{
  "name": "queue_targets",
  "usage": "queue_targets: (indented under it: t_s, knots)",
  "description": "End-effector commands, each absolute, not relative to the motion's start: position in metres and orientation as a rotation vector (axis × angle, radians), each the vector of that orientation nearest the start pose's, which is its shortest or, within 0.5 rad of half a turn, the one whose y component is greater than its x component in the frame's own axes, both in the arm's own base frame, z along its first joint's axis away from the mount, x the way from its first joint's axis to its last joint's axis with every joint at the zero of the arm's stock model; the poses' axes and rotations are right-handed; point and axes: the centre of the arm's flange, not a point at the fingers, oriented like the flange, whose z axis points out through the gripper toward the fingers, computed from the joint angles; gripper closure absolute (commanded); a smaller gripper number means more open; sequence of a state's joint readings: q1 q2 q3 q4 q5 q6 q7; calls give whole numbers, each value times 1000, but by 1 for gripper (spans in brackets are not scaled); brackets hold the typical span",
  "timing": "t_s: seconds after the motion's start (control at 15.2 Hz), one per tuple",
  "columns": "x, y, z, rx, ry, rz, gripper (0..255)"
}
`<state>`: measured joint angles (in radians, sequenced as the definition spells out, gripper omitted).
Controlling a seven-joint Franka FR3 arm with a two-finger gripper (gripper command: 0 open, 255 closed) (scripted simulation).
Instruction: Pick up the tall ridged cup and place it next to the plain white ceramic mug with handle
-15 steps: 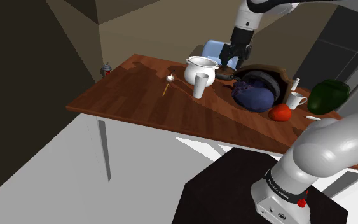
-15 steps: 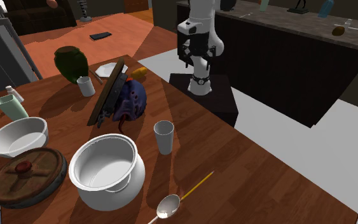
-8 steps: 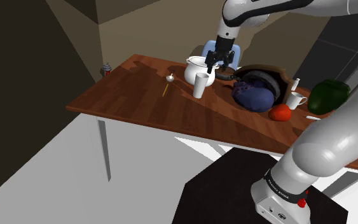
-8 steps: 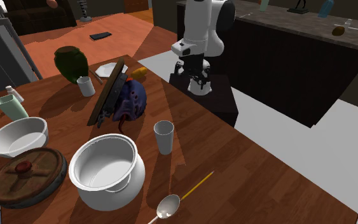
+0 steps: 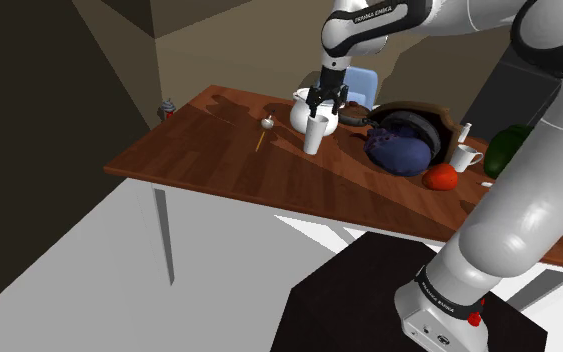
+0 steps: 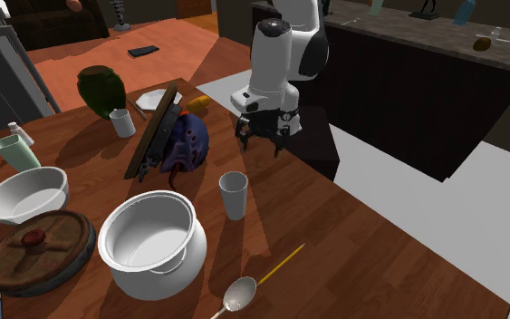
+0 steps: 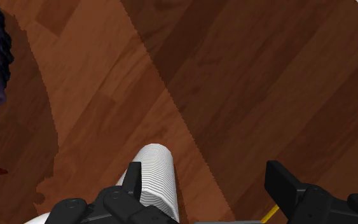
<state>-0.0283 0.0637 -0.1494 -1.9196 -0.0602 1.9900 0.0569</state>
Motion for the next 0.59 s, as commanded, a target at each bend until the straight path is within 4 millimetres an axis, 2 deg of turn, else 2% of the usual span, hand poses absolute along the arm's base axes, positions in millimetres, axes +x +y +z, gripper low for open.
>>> queue_targets:
  t_s: [0.0, 0.33, 0.53]
  knots:
    - [591, -114, 446, -3197, 344, -10, 0]
    - [644, -134, 416, -3216, 365, -21, 0]
    - [649, -137, 403, -3218, 367, -22, 0]
